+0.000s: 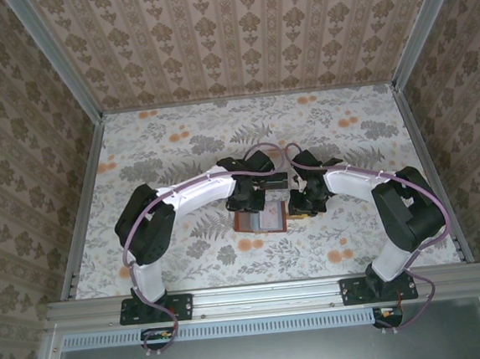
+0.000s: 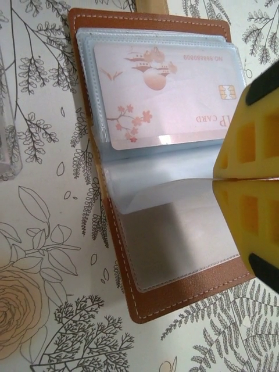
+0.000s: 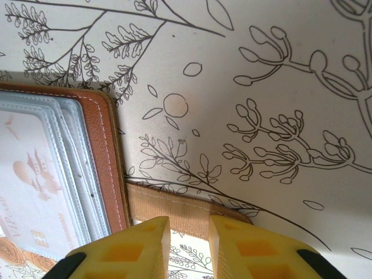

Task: Take the credit cards out of the card holder

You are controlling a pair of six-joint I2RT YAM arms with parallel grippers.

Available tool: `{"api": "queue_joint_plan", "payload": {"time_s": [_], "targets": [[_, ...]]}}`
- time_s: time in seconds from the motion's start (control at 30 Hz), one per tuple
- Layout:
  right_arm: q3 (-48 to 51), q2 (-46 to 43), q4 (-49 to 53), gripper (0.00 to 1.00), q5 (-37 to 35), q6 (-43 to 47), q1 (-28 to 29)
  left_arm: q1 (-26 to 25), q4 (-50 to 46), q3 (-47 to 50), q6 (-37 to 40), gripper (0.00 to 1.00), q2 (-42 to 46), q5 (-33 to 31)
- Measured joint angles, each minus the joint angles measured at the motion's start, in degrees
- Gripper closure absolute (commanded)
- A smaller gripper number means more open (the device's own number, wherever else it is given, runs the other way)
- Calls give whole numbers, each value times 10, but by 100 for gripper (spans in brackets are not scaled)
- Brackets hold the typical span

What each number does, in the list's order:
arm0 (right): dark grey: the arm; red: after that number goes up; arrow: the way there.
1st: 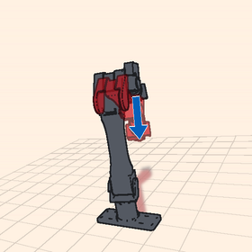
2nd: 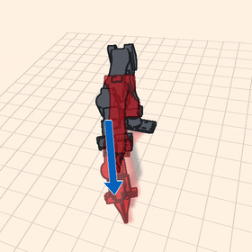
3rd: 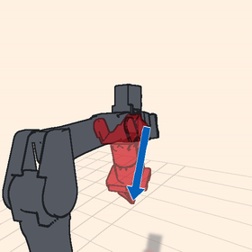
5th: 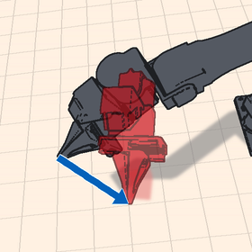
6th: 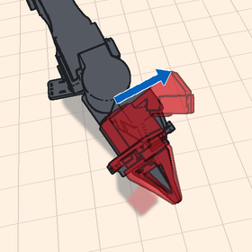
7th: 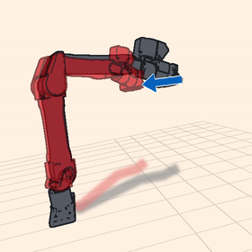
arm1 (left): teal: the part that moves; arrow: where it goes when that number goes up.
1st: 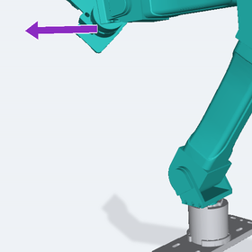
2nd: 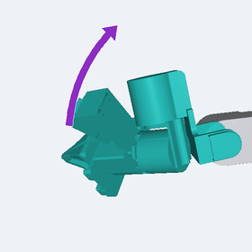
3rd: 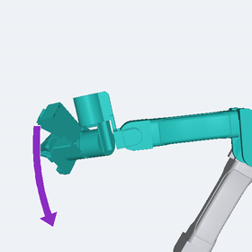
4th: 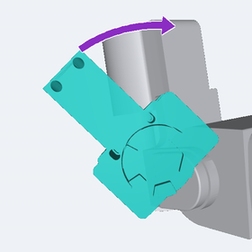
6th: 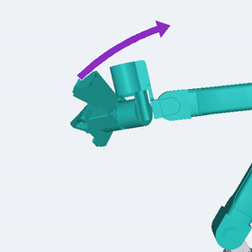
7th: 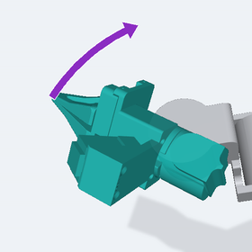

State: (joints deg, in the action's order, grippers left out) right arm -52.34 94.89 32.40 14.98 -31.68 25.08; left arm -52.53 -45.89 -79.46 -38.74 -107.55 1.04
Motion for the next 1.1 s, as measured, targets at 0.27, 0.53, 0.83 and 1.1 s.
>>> {"api": "queue_joint_plan", "payload": {"time_s": [0.27,0.53,0.83,1.1], "targets": [[0,0,1,74,-2,0,0,0,0,1,0,100,25,0],[-3,1,7,75,-14,4,0,0,0,18,0,100,26,2],[-4,1,9,75,-17,4,0,0,0,41,1,97,23,2],[-5,1,10,75,-22,4,0,0,-5,41,15,86,-2,-9]]}}
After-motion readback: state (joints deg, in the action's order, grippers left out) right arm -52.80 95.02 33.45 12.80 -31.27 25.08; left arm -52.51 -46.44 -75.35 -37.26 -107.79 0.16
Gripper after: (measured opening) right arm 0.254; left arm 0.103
